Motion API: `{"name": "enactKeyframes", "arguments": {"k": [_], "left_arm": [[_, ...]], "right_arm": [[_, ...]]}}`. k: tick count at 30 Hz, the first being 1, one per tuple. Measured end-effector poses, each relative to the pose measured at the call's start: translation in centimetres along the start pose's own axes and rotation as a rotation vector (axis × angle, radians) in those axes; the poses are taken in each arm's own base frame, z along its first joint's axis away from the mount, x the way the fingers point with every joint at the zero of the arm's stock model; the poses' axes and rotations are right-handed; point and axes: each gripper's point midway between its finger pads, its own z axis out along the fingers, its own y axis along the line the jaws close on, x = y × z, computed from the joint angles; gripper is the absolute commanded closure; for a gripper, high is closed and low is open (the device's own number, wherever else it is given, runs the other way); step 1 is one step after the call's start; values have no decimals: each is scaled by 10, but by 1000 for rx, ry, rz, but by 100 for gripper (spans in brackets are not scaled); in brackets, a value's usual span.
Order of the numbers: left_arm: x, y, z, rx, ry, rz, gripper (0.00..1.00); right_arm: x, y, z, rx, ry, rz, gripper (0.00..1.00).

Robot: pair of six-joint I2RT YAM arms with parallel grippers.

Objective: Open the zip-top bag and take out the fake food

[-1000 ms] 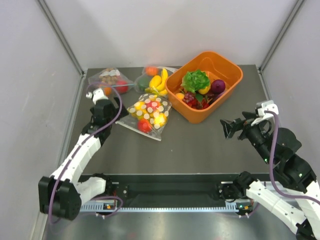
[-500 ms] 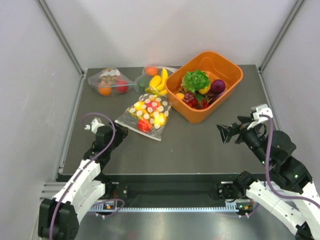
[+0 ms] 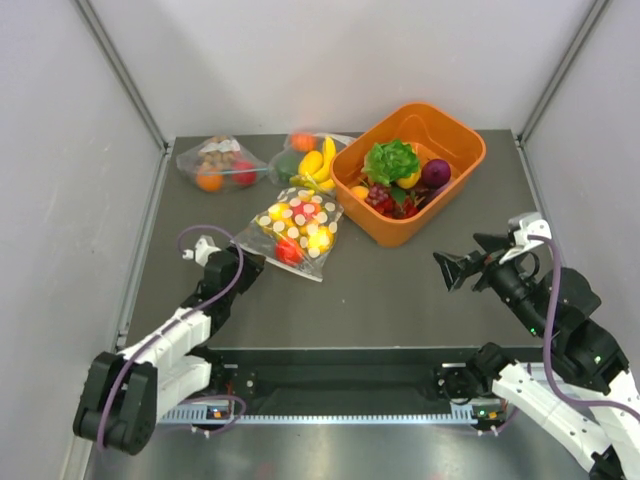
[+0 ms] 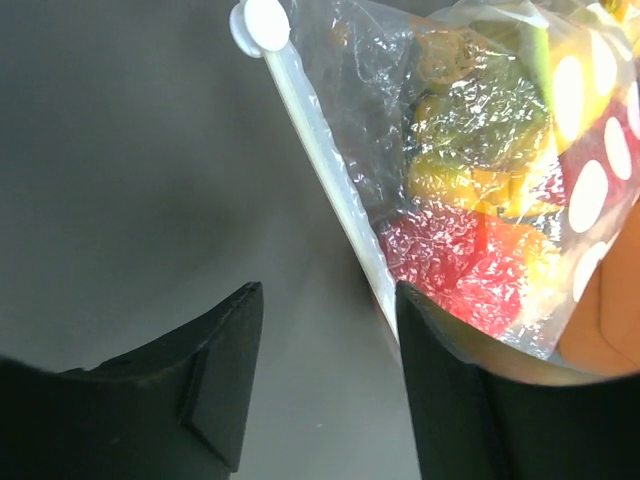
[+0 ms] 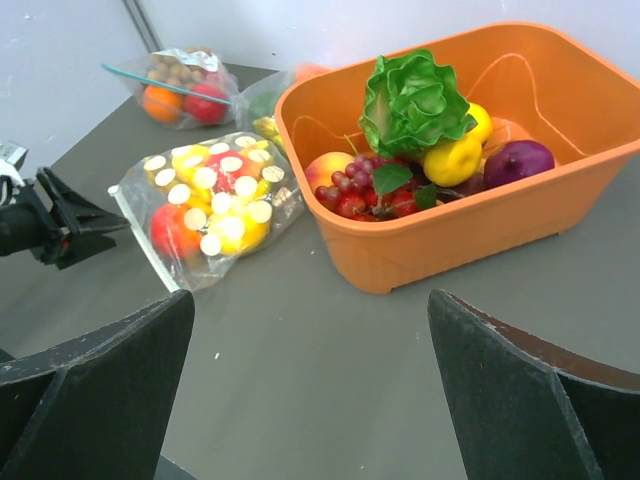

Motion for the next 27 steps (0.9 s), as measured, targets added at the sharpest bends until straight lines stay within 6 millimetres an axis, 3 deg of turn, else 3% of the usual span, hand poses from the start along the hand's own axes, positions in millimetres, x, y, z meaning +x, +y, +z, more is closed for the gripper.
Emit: {"name": "enactKeyframes", "arguments": {"k": [2, 9, 16, 24, 26, 27], "left_arm": [[0, 1, 4, -4, -6, 7, 50], [2, 4, 16, -13, -13, 40, 63], [4, -3, 27, 14, -7, 55, 62], [-6, -27, 28, 107, -46, 22, 62], [-8, -30, 28, 118, -52, 17, 68], [-8, -30, 29, 121, -52, 14, 76]], "right_arm": [[-1, 1, -1, -7, -4, 1, 0], [-3, 5, -5, -31, -16, 3, 0], [-2, 9, -6, -59, -15, 3, 0], [8, 16, -5, -101, 15, -1, 0], [10, 19, -5, -119, 21, -2, 0], [10, 21, -5, -130, 23, -2, 0]]}}
